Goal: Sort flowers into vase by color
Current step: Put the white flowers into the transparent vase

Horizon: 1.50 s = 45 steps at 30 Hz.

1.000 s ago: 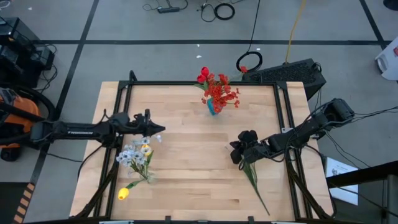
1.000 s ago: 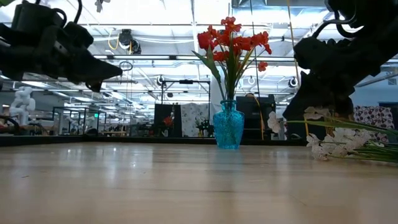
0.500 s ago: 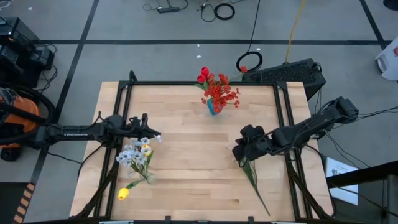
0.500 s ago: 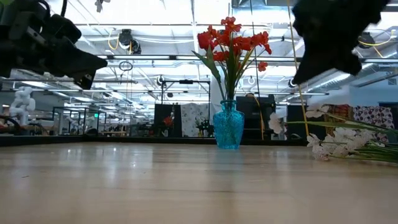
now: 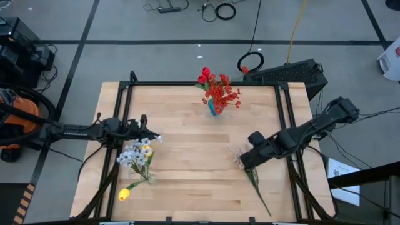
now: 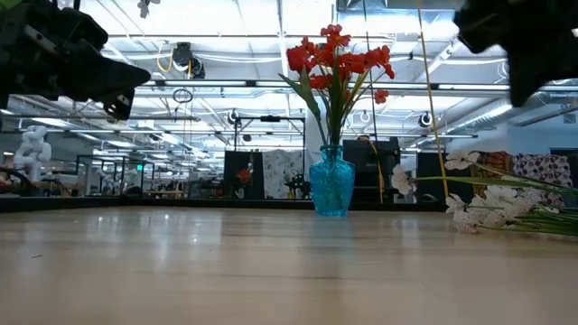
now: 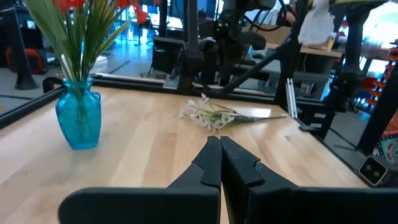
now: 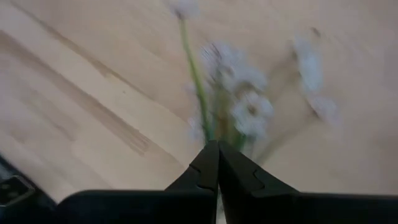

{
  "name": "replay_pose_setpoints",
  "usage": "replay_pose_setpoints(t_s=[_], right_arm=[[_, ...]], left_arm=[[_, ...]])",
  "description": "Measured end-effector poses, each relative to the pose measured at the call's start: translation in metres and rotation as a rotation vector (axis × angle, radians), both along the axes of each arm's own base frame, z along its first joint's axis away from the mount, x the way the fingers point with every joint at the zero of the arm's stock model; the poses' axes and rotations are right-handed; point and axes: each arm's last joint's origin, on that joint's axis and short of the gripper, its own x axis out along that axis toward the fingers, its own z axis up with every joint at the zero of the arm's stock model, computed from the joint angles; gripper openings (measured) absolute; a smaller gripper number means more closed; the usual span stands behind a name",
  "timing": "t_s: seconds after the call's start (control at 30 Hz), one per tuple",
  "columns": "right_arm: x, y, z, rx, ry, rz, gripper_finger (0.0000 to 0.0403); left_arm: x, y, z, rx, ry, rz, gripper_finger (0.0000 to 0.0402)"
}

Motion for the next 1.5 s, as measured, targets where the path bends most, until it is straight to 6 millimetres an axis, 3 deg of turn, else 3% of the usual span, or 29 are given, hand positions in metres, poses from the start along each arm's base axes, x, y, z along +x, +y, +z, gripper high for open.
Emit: replay_pose_setpoints(t_s=[0.23, 0.73, 1.1, 1.5], right_arm=[[-0.004, 0.015, -0.011, 0.040, 0.090, -0.129, 0.0000], [0.004, 0.056, -0.056, 0.116, 0.349, -0.051, 0.0004], [-0.006, 0.076, -0.059, 0.116, 0.324, -0.065, 0.0071], [-0.007, 0.078, -0.060, 0.097, 0.301, -0.080, 0.0140]], left_arm=[[-0.007, 0.000, -0.002, 0.018, 0.009, 0.000, 0.0002], [-0.016, -0.001, 0.003, 0.024, -0.033, -0.031, 0.0002], [-0.016, -0.001, 0.004, 0.028, -0.033, -0.044, 0.0002], [-0.012, -0.001, -0.002, 0.056, -0.004, -0.025, 0.0002]])
